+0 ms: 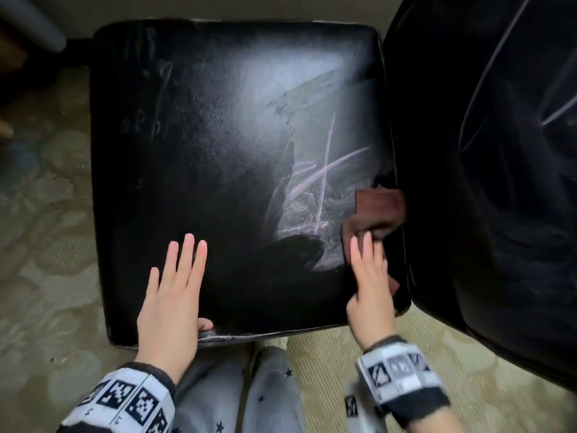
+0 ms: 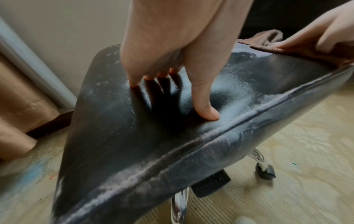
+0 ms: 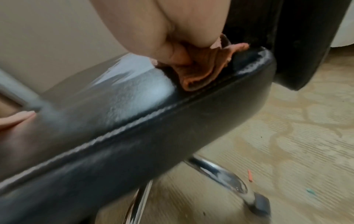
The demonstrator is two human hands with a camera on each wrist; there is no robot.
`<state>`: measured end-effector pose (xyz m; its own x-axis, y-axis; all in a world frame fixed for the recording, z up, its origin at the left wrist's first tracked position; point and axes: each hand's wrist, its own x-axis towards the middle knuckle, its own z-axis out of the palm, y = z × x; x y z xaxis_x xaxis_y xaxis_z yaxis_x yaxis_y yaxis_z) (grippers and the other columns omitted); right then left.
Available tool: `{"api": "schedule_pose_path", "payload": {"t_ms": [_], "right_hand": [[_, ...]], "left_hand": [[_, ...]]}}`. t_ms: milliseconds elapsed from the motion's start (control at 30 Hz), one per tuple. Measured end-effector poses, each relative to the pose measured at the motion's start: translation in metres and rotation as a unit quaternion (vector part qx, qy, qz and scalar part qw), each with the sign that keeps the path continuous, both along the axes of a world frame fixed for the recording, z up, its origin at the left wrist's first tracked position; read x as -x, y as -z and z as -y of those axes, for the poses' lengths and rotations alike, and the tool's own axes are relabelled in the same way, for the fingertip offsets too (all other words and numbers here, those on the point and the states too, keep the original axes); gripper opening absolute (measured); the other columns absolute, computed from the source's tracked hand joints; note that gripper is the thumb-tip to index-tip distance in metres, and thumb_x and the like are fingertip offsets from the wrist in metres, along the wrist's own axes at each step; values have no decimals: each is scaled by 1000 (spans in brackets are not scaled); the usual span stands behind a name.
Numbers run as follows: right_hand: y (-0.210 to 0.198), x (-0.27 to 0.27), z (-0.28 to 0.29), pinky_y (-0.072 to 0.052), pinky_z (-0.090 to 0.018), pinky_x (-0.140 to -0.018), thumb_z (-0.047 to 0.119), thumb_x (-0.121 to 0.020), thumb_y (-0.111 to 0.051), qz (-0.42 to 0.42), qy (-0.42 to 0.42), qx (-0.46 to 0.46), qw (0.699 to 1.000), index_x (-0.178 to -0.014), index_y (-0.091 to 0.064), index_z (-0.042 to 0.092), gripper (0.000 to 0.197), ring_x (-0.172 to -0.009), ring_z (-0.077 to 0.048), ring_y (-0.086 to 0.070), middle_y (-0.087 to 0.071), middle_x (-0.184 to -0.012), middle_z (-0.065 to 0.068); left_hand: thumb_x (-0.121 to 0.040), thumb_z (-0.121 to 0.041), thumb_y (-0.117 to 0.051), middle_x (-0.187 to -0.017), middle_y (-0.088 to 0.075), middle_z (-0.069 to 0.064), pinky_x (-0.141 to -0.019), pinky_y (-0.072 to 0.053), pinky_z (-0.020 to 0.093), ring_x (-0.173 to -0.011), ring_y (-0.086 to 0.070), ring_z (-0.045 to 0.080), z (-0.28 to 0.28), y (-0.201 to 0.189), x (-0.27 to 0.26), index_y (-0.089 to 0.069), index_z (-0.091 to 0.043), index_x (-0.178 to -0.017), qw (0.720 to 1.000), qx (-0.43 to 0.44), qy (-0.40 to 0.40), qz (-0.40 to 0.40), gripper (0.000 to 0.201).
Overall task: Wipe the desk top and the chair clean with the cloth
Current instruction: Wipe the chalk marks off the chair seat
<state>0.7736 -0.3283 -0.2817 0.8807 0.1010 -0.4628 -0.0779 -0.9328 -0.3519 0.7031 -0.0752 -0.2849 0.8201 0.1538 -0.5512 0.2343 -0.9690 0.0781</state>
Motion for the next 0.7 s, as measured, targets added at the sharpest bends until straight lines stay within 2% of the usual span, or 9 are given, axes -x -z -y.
{"api": "schedule_pose_path", "payload": {"t_ms": [100,200,300,333,400,433,533,633,700], "right_hand": [[9,-74,-10,2,-39,-115,-18,-66,-42,-2,2,26,1000,-149,-7,16,96,-144,-26,5,8,-157,-6],[5,-108,-26,-3,-42,-115,-14,-68,-46,1,6,66,998,-149,-6,13,94,-143,-30,3,8,-157,-10],[3,-41,-37,-5,-40,-116,-10,-66,-54,10,-47,61,997,-149,-4,13,100,-144,-30,3,10,-156,-9],[3,-7,-39,-10,-42,-117,-12,-60,-58,15,-66,53,996,-149,-8,13,106,-144,-29,1,6,-157,-9],[5,46,-38,-28,-46,-112,-16,-44,-67,10,-67,-11,998,-147,-19,12,117,-143,-25,-5,-8,-156,-7],[9,57,-36,-28,-45,-111,-17,-42,-68,10,-63,-41,997,-147,-20,14,119,-143,-22,-5,-11,-156,-5],[15,19,-38,-19,-47,-115,-20,-47,-53,26,-71,-50,996,-148,-20,16,112,-142,-20,1,-6,-155,1],[10,-38,-44,8,-32,-114,-19,-58,-44,16,-87,-49,995,-147,-9,21,103,-137,-11,18,15,-148,10],[8,-37,-43,10,-31,-113,-18,-59,-46,10,-90,-37,995,-147,-5,20,105,-138,-11,20,18,-149,8]], "left_hand": [[-42,-26,-94,-157,-3,8,-111,-27,46,-144,-5,25,-2,3,2,-6,-13,-149,1000,-1,-4,-14,138],[-63,-35,-84,-155,20,7,-116,-12,41,-142,14,23,2,-4,-2,20,-15,-144,1000,-9,14,-23,134],[-62,-36,-85,-154,24,7,-116,-12,41,-142,21,22,2,-7,-3,21,-17,-146,1000,-12,14,-25,137],[-54,-34,-89,-156,19,7,-115,-16,42,-143,21,21,2,-8,-5,16,-17,-149,1000,-11,4,-16,142],[-54,-34,-89,-154,29,5,-115,-14,42,-137,34,19,1,-5,-2,25,-18,-144,1000,-6,1,-16,146],[-53,-34,-90,-152,33,3,-115,-13,41,-135,35,17,-1,-3,-1,26,-20,-143,1000,-2,6,-4,147],[-31,-28,-96,-159,7,4,-109,-26,45,-143,15,18,-5,1,-2,1,-19,-149,999,30,-14,-11,153],[-51,-34,-91,-158,14,5,-114,-18,41,-145,15,21,-5,-9,-5,12,-18,-150,999,10,12,-30,144],[-65,-34,-84,-154,23,4,-115,-11,35,-142,16,22,-2,-18,-7,20,-17,-145,999,22,11,-23,132]]}}
